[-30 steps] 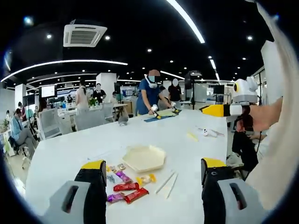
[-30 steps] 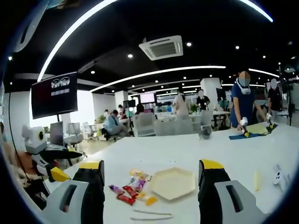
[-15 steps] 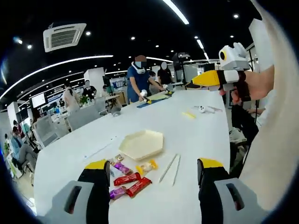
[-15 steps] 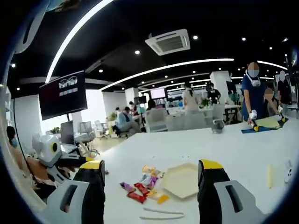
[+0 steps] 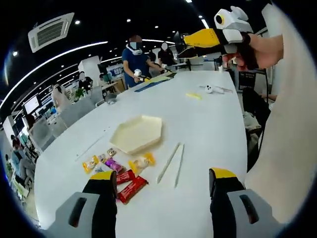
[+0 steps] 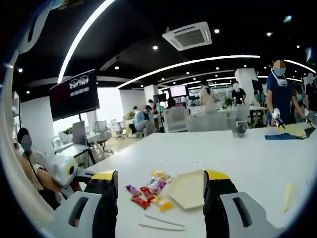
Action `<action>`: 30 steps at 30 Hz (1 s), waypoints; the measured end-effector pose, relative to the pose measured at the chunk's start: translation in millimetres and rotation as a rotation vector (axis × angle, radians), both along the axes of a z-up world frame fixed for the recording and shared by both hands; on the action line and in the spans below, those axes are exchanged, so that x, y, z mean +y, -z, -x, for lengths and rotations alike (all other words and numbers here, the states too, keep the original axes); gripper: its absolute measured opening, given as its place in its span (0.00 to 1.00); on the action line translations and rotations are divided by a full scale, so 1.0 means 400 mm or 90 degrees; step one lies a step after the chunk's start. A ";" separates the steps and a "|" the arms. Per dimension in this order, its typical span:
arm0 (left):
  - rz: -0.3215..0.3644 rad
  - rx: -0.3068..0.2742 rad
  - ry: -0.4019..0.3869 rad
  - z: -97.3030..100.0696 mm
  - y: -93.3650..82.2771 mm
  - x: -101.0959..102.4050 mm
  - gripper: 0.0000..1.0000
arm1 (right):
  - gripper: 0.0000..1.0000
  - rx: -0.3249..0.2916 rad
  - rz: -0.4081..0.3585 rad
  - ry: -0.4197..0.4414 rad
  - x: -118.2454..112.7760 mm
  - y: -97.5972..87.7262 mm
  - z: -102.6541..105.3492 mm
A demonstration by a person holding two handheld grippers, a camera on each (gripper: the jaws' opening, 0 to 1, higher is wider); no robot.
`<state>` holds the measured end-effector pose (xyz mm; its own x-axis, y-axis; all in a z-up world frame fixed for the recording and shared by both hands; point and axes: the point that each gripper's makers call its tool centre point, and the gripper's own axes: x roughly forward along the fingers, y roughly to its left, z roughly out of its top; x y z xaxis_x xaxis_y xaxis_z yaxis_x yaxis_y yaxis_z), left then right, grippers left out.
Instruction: Place the target food into the container with the food tongs after gripping and lifting it, then release it inside without dropping or visibly crushing the food.
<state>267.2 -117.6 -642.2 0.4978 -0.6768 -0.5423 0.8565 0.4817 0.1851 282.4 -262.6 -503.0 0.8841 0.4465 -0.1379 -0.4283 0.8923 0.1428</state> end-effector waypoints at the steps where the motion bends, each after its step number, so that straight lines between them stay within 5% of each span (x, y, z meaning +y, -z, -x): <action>1: 0.001 0.000 0.000 0.000 0.002 -0.004 0.75 | 0.69 0.000 0.000 0.000 -0.004 0.000 0.000; 9: 0.004 0.014 -0.014 -0.016 0.021 -0.028 0.64 | 0.66 0.010 0.008 -0.011 -0.028 0.012 -0.002; 15: 0.002 0.016 -0.041 -0.041 0.048 -0.032 0.69 | 0.65 0.013 0.021 -0.015 -0.039 0.019 -0.006; 19: -0.012 0.029 -0.042 -0.041 0.077 -0.038 0.66 | 0.64 0.016 0.085 -0.033 -0.041 0.039 0.002; 25: 0.013 0.042 -0.053 -0.046 0.109 -0.058 0.72 | 0.61 0.026 0.082 -0.039 -0.042 0.048 0.006; 30: 0.017 0.063 -0.046 -0.041 0.133 -0.076 0.64 | 0.61 0.027 0.076 -0.021 -0.068 0.045 0.004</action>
